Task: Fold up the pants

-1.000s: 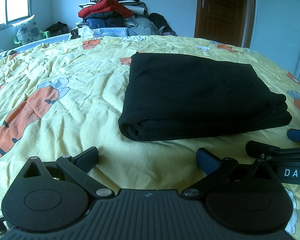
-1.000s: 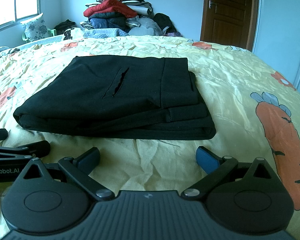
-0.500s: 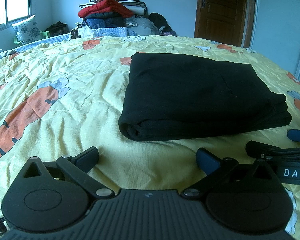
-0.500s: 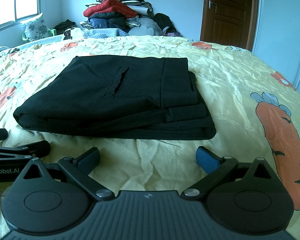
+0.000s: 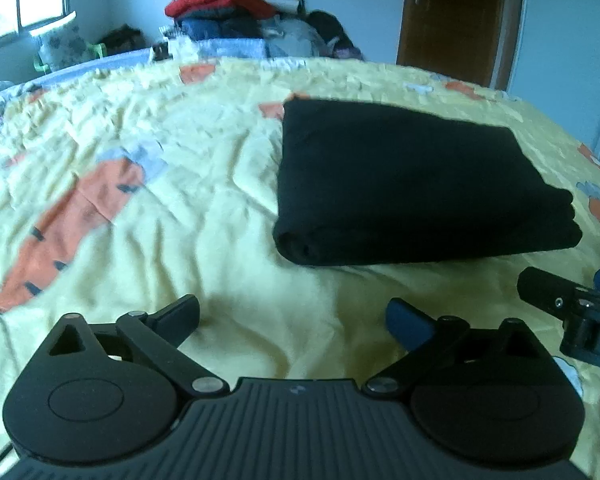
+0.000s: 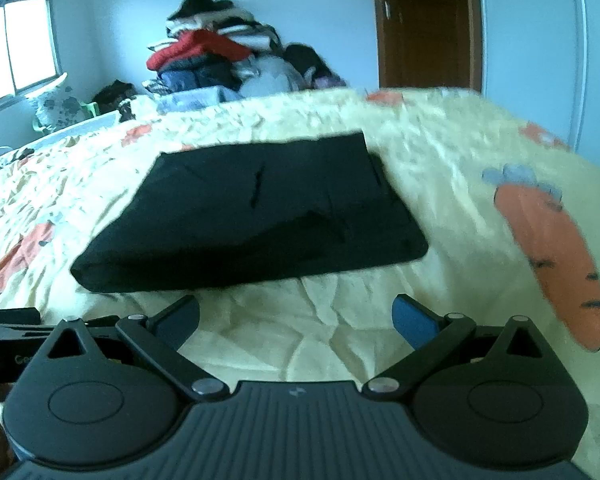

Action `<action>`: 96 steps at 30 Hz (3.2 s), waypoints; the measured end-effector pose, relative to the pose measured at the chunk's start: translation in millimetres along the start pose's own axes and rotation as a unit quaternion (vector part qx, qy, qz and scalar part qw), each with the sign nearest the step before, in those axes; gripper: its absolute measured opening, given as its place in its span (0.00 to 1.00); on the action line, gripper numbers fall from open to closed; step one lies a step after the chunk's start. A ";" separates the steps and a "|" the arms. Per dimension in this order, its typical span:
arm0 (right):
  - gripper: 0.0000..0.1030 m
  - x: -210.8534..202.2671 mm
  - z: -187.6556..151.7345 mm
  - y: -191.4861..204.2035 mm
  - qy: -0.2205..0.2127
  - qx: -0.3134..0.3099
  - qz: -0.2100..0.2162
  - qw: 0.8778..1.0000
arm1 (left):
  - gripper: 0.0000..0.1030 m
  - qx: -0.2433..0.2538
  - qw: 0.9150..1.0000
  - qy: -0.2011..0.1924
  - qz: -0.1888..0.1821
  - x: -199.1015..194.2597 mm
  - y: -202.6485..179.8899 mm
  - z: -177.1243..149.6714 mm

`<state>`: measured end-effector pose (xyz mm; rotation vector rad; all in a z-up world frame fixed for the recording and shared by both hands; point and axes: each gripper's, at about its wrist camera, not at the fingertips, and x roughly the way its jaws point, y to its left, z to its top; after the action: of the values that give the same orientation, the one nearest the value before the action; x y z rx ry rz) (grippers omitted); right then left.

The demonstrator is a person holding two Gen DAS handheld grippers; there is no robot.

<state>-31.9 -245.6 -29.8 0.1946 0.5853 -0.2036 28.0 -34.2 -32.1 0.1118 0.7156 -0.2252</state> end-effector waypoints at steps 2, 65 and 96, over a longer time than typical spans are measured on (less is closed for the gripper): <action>1.00 -9.9 1.4 7.9 -0.016 -0.017 -0.008 1.000 | 1.00 0.022 0.999 -0.027 0.034 -15.0 -5.1 1.7; 1.00 -37.2 0.8 13.9 -0.015 -0.060 -0.028 0.998 | 1.00 0.025 0.997 -0.016 0.068 -27.4 -11.3 8.3; 1.00 -35.6 -2.4 11.0 -0.007 -0.063 -0.018 0.998 | 1.00 0.016 0.997 -0.016 0.069 -28.5 -7.0 7.0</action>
<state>-59.5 -229.7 -10.4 0.0607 0.5851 -0.2026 9.9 -37.5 -8.1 0.1872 0.6696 -0.1060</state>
